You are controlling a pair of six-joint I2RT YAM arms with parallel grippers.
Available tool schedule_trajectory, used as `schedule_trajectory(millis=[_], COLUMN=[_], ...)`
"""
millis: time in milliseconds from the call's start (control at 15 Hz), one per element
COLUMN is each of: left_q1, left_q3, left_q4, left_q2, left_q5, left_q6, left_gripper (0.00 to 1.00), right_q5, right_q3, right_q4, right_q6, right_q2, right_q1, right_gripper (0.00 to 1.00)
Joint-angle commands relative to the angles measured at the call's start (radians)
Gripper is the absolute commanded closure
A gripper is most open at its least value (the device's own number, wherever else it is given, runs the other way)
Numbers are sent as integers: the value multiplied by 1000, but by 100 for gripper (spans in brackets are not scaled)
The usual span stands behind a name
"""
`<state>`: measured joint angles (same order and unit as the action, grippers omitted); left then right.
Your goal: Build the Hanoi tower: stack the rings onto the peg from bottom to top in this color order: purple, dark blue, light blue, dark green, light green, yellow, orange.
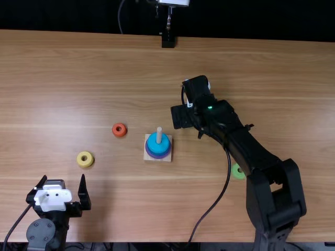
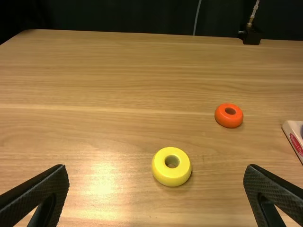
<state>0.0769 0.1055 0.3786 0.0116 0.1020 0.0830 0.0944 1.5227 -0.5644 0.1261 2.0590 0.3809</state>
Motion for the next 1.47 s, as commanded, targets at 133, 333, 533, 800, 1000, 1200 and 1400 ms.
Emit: schedule_trajectory(millis=[133, 333, 533, 800, 1000, 1200, 1400], left_q1=[0, 0, 0, 0, 0, 0, 0], left_q3=[-105, -105, -105, -105, -105, -105, -105], left_q4=[85, 83, 83, 85, 83, 85, 83], left_q2=[-12, -12, -12, -12, -12, -12, -12], left_q5=[8, 8, 8, 8, 8, 8, 8], left_q6=[0, 0, 0, 0, 0, 0, 0], left_gripper=[0, 0, 0, 0, 0, 0, 0], right_q5=[14, 11, 12, 12, 11, 11, 11], right_q3=[1, 1, 2, 4, 22, 77, 94], right_q4=[-4, -5, -5, -35, -29, -35, -39], right_q6=[8, 5, 8, 10, 12, 12, 12], right_q2=[35, 36, 56, 92, 93, 95, 113], right_q1=[-19, -16, -16, -11, -11, -10, -10], right_gripper=[0, 0, 0, 0, 0, 0, 0])
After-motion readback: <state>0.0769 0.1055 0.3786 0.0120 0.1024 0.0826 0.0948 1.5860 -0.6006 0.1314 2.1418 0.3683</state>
